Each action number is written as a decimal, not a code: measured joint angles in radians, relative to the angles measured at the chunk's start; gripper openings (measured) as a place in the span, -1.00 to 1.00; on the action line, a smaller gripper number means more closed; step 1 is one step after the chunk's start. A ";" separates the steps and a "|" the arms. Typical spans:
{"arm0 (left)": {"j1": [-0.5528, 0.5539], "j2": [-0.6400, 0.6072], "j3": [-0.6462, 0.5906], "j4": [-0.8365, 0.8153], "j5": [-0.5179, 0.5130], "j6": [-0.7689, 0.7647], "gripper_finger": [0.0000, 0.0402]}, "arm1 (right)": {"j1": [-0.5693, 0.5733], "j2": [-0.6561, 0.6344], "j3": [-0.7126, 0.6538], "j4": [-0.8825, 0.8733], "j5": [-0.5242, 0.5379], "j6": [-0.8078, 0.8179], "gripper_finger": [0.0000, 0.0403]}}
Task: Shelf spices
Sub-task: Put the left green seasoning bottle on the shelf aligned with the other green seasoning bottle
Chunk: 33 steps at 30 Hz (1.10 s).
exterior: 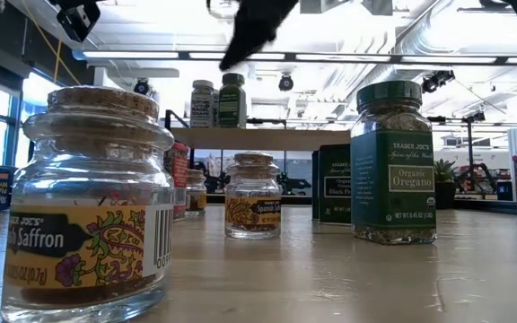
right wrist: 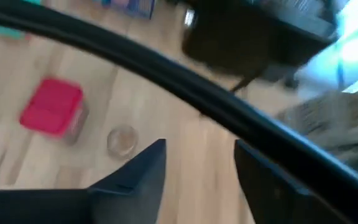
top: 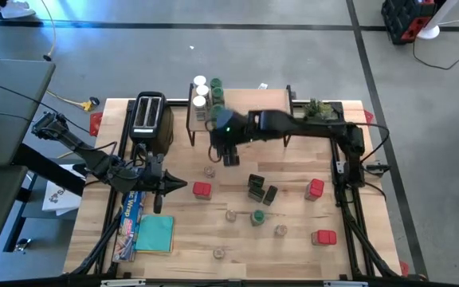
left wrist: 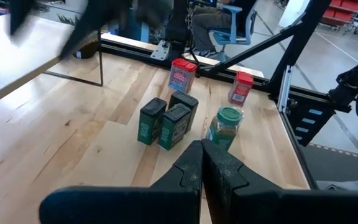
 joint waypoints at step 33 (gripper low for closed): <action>-0.003 0.000 0.000 0.000 -0.026 -0.009 -1.00 | -0.091 0.001 -0.178 0.166 0.274 0.297 -0.95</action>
